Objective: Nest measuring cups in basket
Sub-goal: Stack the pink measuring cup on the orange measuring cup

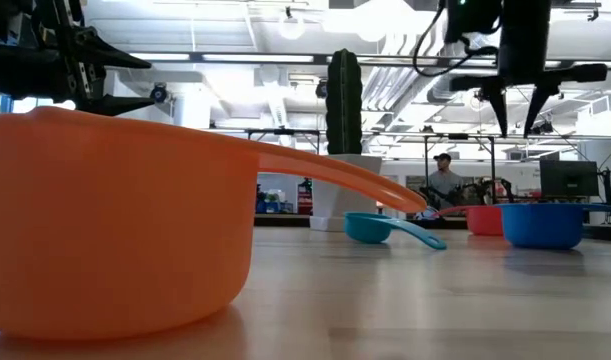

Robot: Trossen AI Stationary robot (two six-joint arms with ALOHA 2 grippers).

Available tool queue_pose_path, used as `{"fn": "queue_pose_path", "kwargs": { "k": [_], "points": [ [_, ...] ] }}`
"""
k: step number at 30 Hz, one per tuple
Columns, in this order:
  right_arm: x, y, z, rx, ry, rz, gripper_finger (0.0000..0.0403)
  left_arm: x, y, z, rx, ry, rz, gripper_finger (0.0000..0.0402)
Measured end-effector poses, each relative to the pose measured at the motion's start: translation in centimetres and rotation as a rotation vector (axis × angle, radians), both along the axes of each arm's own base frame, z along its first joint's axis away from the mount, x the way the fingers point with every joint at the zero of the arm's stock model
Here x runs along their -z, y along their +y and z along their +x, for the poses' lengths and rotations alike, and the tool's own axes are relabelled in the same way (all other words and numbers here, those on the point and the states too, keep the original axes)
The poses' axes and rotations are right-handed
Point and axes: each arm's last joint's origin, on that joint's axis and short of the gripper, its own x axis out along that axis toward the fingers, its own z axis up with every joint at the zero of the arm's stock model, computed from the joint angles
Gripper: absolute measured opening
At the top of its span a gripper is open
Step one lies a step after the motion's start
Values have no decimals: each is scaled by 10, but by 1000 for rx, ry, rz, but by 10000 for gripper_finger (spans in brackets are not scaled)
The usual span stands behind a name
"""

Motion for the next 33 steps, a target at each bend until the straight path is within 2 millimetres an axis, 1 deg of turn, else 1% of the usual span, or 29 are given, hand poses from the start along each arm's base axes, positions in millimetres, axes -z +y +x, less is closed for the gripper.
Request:
{"fn": "queue_pose_path", "kwargs": {
  "k": [3, 7, 10, 13, 19, 24, 28, 33],
  "points": [
    [0, -16, -3, -40, 11, 8, 108, 0, 0, 0, 0, 0, 0, 200],
    [1, -38, -11, -133, 28, 68, 108, 0, 0, 0, 0, -1, -7, 200],
    [8, -50, -17, -184, 28, 113, 108, 0, 0, 0, 0, -1, -7, 200],
    [19, -56, -20, -212, 2, 146, 108, 0, 0, 0, -5, -1, -7, 200],
    [52, -55, -21, -174, -83, 215, 108, 0, 1, 0, -26, -1, -7, 200],
    [76, -49, -15, -137, -178, 210, 108, 0, 2, 0, -61, -1, -8, 200],
    [86, -44, -14, -102, -192, 203, 108, 0, 2, -1, -80, 0, -8, 200],
    [88, -40, -15, -67, -159, 189, 108, 0, 2, -1, -84, 0, -8, 200]
  ]
}}
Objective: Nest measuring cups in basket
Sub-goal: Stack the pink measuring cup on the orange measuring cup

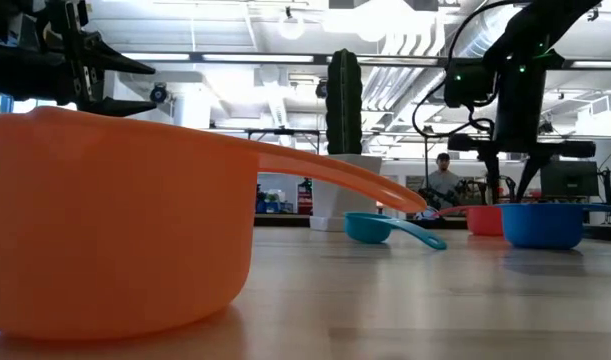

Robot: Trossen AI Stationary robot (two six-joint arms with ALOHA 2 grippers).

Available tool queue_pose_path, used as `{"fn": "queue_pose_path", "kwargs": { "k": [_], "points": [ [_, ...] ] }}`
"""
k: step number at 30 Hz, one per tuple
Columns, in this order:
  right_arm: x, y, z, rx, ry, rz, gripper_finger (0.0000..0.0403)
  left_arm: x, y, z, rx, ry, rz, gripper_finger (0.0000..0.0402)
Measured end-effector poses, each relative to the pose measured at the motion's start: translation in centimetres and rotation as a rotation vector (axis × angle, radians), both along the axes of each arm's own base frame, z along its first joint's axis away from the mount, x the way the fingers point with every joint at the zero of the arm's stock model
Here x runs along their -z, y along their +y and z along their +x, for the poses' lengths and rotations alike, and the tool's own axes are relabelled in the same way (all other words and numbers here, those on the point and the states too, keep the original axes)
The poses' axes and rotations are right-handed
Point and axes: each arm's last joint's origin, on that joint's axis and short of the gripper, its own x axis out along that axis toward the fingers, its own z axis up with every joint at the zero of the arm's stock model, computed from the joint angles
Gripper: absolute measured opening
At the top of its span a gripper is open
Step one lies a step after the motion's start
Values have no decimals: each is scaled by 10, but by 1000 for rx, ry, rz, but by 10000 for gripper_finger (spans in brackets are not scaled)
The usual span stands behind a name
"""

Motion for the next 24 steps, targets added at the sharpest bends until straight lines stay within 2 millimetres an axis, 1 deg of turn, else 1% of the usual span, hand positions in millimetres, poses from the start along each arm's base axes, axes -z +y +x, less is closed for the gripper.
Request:
{"fn": "queue_pose_path", "kwargs": {
  "k": [5, 19, 24],
  "points": [
    [0, -1, 0, 48, 15, -38, 108, 0, 0, 0, -1, 0, 0, 200],
    [-3, 0, 1, 187, -37, -55, 108, 0, 1, 0, -44, 5, 0, 200],
    [-7, 2, -2, 314, -43, -133, 108, 1, 1, 0, -45, 10, 10, 200]
  ]
}}
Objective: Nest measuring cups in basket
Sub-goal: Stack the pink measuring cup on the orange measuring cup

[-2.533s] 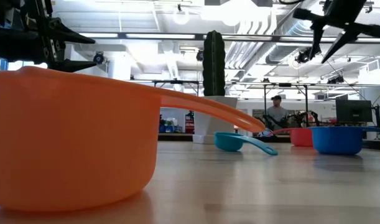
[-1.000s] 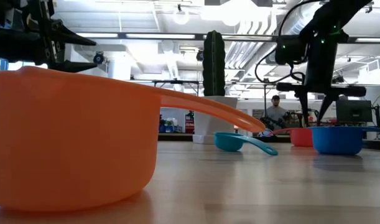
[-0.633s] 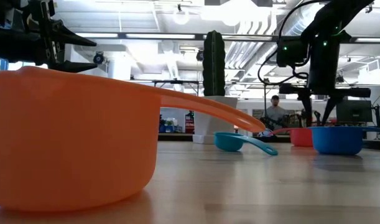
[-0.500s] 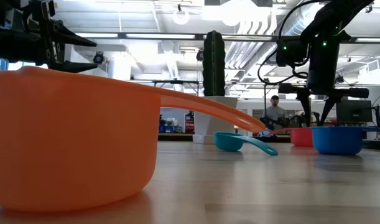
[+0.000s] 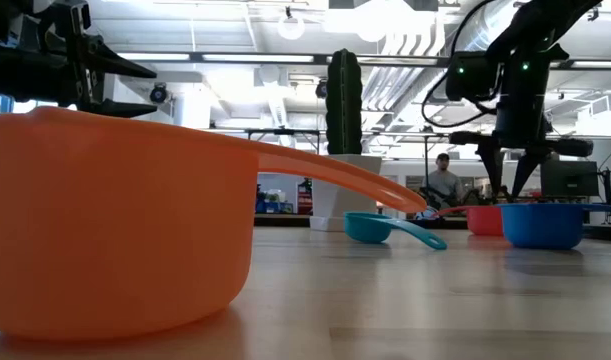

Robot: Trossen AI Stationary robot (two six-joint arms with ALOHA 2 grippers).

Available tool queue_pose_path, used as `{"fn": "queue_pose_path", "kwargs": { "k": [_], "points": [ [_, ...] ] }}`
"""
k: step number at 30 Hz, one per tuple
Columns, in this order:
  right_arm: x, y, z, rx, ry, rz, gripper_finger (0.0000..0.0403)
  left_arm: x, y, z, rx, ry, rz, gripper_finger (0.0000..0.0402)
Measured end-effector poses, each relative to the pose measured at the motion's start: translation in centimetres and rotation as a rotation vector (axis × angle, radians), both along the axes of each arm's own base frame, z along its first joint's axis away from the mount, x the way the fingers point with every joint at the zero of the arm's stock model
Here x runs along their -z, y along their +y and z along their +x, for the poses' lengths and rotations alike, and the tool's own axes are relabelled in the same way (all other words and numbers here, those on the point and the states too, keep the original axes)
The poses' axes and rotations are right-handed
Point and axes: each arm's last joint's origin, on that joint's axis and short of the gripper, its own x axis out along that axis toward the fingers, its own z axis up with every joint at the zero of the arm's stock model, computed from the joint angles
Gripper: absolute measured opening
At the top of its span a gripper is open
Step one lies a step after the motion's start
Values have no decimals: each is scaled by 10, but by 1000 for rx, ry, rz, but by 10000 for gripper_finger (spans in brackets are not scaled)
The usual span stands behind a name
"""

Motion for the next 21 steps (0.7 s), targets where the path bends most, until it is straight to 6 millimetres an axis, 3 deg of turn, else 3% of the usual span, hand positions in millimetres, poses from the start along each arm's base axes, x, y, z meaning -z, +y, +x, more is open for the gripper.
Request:
{"fn": "queue_pose_path", "kwargs": {
  "k": [21],
  "points": [
    [21, -8, 8, 50, 89, 55, 108, 0, 0, 0, -4, 18, 57, 200]
  ]
}}
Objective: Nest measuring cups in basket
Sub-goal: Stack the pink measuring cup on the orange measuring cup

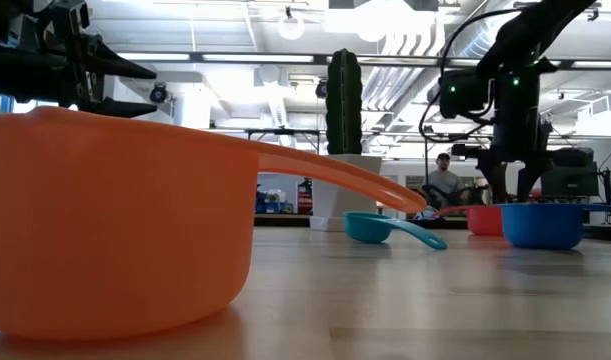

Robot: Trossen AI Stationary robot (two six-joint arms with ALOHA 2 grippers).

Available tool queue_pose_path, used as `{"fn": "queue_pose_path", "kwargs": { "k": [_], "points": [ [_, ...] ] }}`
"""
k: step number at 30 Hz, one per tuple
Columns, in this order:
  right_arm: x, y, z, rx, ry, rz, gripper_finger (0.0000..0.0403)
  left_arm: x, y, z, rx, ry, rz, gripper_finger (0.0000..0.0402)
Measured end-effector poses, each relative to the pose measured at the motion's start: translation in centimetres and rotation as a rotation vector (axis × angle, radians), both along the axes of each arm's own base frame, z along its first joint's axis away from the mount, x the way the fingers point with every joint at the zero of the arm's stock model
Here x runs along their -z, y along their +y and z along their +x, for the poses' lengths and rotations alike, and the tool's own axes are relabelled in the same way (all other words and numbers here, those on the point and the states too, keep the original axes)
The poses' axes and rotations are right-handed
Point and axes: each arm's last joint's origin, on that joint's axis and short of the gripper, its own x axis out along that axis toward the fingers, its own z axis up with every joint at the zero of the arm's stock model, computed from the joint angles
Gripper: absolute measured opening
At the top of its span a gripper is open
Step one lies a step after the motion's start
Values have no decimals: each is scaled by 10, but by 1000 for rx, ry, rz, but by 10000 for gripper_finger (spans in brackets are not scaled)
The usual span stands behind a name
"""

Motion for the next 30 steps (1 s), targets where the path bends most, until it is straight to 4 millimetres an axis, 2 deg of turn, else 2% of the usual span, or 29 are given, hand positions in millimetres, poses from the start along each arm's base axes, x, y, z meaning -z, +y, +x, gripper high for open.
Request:
{"fn": "queue_pose_path", "kwargs": {
  "k": [8, 16, 24, 30],
  "points": [
    [10, -4, 5, -1, 35, 5, 99, 0, 0, 0, -9, 0, 0, 200],
    [10, -4, 4, -8, 50, -9, 9, 0, 0, 0, -9, 0, 0, 200],
    [10, -3, 6, -58, 60, -16, 5, 0, 0, 0, -10, -2, -4, 200],
    [8, 4, 12, -171, 67, -9, 3, 0, 0, 0, -10, -39, -112, 200]
  ]
}}
